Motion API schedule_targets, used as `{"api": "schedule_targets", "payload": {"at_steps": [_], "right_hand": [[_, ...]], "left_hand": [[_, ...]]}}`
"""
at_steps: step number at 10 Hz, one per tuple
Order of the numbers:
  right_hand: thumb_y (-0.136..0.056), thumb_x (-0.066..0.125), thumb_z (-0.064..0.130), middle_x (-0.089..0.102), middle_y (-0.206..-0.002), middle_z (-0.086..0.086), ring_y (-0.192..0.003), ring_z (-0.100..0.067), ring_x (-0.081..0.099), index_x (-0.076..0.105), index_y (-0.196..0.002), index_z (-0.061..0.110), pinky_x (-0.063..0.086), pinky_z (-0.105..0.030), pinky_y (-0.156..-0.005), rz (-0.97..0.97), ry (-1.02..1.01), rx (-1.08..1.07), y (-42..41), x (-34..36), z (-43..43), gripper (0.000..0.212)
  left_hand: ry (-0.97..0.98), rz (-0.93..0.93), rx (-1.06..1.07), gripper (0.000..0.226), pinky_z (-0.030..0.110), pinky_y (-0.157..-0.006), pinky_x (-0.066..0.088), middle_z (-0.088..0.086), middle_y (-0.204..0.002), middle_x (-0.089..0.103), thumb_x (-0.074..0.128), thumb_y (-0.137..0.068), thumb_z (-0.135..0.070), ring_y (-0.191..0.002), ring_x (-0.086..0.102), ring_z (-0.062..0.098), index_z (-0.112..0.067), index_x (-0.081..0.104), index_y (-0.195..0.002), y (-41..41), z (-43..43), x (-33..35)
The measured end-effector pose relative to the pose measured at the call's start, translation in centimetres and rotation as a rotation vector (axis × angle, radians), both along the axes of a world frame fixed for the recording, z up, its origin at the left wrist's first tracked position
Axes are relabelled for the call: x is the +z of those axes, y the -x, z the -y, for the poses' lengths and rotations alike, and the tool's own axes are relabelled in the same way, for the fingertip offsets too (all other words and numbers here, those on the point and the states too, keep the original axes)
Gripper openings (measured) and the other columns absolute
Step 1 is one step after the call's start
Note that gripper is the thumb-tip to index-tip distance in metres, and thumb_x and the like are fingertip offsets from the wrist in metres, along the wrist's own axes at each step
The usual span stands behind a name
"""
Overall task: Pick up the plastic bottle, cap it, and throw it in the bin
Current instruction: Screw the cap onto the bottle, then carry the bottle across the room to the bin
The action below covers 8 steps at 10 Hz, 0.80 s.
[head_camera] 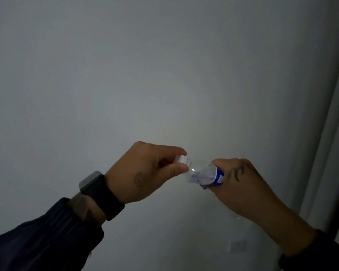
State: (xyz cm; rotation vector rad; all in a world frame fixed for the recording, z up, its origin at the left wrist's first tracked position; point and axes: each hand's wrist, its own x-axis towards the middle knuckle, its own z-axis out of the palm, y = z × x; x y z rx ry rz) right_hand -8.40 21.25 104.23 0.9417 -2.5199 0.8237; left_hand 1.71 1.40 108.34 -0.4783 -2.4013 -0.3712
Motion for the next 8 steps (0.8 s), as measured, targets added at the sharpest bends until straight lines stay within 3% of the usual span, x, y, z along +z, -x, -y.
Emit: {"api": "schedule_targets", "payload": {"at_steps": [1,2,3,4,5,6,8], "right_hand": [[-0.080,0.068,0.043,0.059,-0.080,0.005,-0.071,-0.011,0.056,0.056,-0.080,0.028,0.042,-0.020,-0.061,0.015,0.010,0.090,-0.2,-0.6,0.2,0.020],[-0.084,0.071,0.032,0.056,-0.075,0.006,-0.070,-0.010,0.059,0.062,-0.079,0.023,0.039,-0.009,-0.061,0.048,-0.107,0.214,-1.1,0.2,1.5,0.014],[-0.074,0.080,0.030,0.061,-0.063,0.006,-0.055,-0.004,0.057,0.061,-0.067,0.020,0.045,-0.007,-0.054,0.039,0.108,0.332,-1.8,-0.2,3.5,0.023],[-0.068,0.081,0.037,0.069,-0.067,0.006,-0.061,-0.012,0.066,0.069,-0.076,0.014,0.050,-0.010,-0.055,0.073,0.239,0.390,-2.6,-0.4,5.8,0.027],[-0.070,0.085,0.028,0.073,-0.079,0.009,-0.073,-0.008,0.071,0.070,-0.086,0.024,0.058,-0.014,-0.065,0.295,0.357,0.509,-3.7,-0.5,8.3,0.022],[-0.068,0.087,0.023,0.078,-0.086,0.002,-0.079,-0.014,0.075,0.074,-0.096,0.023,0.063,-0.037,-0.074,0.504,0.459,0.654,-5.7,-0.8,10.9,0.031],[-0.072,0.082,0.011,0.079,-0.091,-0.003,-0.087,-0.024,0.075,0.073,-0.104,0.020,0.062,-0.034,-0.070,0.837,0.466,1.145,-15.8,-0.4,16.0,0.034]], "left_hand": [[0.124,-0.009,0.035,0.025,0.032,-0.058,0.046,-0.004,-0.063,0.056,0.051,-0.097,-0.043,-0.055,0.049,0.014,-0.023,0.061,-0.086,-1.0,0.3,-0.2],[0.149,-0.047,0.069,0.025,0.035,-0.062,0.050,-0.006,-0.073,0.067,0.050,-0.097,-0.043,-0.063,0.061,0.014,-0.023,0.065,-0.097,-2.4,0.7,-0.3],[0.039,-0.121,0.136,0.030,0.029,-0.068,0.052,-0.007,-0.086,0.075,0.053,-0.096,-0.042,-0.073,0.068,0.009,-0.023,0.069,-0.113,-4.0,1.3,-0.3],[-0.026,-0.132,0.255,0.051,0.025,-0.087,0.053,-0.006,-0.118,0.071,0.052,-0.091,-0.053,-0.101,0.065,0.005,-0.026,0.057,-0.133,-6.4,2.4,-0.4],[0.067,-0.087,0.516,0.074,0.031,-0.102,0.045,-0.005,-0.147,0.049,0.041,-0.083,-0.073,-0.131,0.048,0.013,-0.034,0.035,-0.147,-10.2,4.0,-0.8],[0.152,-0.091,0.772,0.079,0.037,-0.098,0.045,-0.003,-0.153,0.040,0.039,-0.080,-0.077,-0.137,0.040,0.021,-0.038,0.030,-0.148,-15.6,5.3,-1.3],[0.276,-0.029,1.212,0.080,0.045,-0.105,0.040,0.006,-0.153,0.038,0.040,-0.082,-0.074,-0.140,0.031,0.026,-0.028,0.036,-0.148,-30.5,3.3,-2.7]]}}
